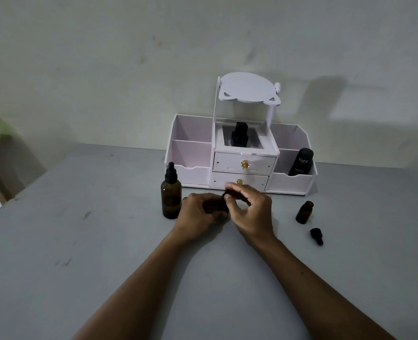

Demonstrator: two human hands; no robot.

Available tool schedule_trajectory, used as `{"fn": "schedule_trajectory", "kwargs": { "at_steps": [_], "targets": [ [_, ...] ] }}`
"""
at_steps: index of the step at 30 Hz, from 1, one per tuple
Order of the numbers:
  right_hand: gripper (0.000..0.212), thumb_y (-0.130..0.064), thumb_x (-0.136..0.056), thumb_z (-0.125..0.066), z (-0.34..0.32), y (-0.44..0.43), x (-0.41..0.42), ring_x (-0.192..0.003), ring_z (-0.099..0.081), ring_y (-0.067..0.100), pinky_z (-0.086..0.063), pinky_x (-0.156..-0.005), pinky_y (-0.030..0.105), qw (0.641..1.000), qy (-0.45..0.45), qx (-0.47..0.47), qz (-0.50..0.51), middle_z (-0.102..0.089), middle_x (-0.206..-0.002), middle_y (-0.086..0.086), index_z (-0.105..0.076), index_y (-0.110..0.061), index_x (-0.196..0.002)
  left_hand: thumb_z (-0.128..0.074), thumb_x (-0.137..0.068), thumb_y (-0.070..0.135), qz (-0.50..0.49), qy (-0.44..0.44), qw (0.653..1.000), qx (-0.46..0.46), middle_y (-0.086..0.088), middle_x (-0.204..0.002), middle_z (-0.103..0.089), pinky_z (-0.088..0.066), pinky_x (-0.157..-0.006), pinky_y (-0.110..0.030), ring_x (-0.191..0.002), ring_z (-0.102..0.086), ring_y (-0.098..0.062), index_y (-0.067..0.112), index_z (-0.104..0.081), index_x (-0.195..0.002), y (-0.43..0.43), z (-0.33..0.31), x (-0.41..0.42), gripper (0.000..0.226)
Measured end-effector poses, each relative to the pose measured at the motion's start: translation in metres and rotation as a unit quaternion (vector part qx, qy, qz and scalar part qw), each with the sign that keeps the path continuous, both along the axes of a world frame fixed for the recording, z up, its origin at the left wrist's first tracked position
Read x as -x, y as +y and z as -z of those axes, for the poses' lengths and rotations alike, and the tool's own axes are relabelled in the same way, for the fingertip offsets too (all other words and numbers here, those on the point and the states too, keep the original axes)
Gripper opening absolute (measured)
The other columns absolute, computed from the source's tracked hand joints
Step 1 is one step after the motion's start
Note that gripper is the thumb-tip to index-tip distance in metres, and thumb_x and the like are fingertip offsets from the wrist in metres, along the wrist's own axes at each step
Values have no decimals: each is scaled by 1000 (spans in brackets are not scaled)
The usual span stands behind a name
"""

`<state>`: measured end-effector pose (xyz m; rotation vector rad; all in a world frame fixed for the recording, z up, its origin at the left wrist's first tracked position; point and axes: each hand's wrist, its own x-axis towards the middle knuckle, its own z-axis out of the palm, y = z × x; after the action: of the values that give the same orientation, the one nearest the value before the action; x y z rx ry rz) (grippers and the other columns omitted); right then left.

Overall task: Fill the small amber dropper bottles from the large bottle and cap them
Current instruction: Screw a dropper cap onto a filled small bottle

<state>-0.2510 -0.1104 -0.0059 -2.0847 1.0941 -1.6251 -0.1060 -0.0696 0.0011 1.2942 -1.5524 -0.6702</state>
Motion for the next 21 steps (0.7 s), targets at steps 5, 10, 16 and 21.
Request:
{"fn": "schedule_trajectory", "kwargs": {
  "at_steps": [5,10,16,21],
  "targets": [
    [25,-23,-78,-83,0,-3,-1,-79,-71,13,-61,-77,34,1000,-14,4,12,-76,-91,0,-75,-10,-98,-77,-80,4,-1,2,1000,-2,16,-84,-75,-53,-68,-8,-79,-72,4,20,-79,-104,-1,1,0,29],
    [27,-24,-84,-69,1,0,-1,-92,-73,13,-60,-87,36,1000,-1,-1,6,-77,-102,1,-76,-10,-107,-78,-79,4,2,-12,1000,-2,15,-91,-75,-49,-75,-4,-84,-69,11,17,-77,-112,-5,3,-3,36],
    [23,-15,-82,-77,2,-3,1,-85,-73,14,-61,-83,33,1000,-8,2,10,-77,-98,2,-76,-8,-103,-78,-80,5,-1,-24,1000,-6,16,-90,-74,-49,-74,-4,-84,-70,10,17,-77,-112,-5,3,-3,34],
    [22,-14,-80,-77,3,-4,2,-86,-74,12,-60,-84,34,1000,0,0,6,-78,-97,0,-77,-10,-101,-77,-79,4,-3,-17,1000,-10,17,-87,-73,-49,-72,-3,-81,-70,11,17,-77,-111,-2,-1,-1,35]
  ]
}}
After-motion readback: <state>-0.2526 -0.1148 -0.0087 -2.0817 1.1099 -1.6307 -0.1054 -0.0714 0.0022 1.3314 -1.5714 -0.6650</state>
